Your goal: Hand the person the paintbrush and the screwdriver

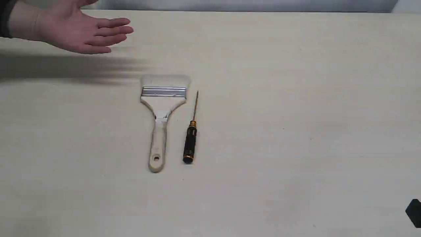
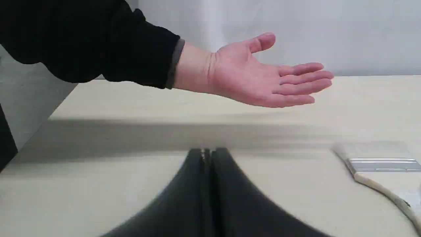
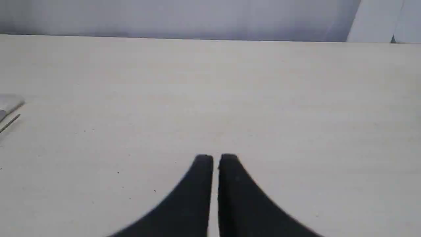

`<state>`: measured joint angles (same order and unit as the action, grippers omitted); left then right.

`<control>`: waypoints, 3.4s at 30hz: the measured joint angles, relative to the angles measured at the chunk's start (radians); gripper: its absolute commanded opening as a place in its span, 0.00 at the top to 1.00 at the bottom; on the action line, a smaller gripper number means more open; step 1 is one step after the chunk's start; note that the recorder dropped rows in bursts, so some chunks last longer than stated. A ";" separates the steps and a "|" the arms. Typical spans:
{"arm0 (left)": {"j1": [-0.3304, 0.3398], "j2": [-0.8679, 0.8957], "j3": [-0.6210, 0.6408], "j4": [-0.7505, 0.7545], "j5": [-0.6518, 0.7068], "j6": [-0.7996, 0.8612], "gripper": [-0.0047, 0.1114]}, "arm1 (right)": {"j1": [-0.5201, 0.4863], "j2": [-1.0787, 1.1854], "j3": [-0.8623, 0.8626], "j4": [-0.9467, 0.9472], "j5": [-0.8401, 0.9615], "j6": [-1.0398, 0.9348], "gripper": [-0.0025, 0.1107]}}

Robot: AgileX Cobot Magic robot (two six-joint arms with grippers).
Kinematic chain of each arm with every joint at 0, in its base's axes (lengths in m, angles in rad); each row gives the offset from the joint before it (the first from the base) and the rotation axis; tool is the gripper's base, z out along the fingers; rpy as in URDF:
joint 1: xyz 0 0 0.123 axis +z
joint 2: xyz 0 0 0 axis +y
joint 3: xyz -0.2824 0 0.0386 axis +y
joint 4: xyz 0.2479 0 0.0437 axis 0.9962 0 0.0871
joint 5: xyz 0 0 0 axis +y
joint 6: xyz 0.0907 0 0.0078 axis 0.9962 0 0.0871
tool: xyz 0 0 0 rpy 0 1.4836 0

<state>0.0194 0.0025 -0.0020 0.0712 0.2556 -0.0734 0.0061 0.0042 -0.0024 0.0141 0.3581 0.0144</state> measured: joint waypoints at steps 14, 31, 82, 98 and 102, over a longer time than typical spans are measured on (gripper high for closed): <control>0.000 0.000 0.000 0.000 0.000 0.000 0.96 | 0.000 0.000 0.000 0.000 0.000 0.000 0.94; 0.000 0.000 0.000 0.000 0.000 0.000 0.96 | 0.000 0.000 0.000 0.000 0.000 0.000 0.94; 0.000 0.000 0.000 0.000 0.000 0.000 0.96 | 0.000 0.000 0.001 0.073 -0.538 0.028 0.94; 0.000 0.000 0.000 0.000 0.000 0.000 0.96 | 0.000 0.000 0.001 0.367 -0.640 0.229 0.94; 0.000 0.000 0.000 0.000 0.000 0.000 0.96 | 0.000 0.000 0.001 0.352 -0.631 0.265 0.94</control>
<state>0.0194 0.0025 -0.0020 0.0712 0.2556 -0.0734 0.0061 0.0042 -0.0018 0.3658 -0.2729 0.2791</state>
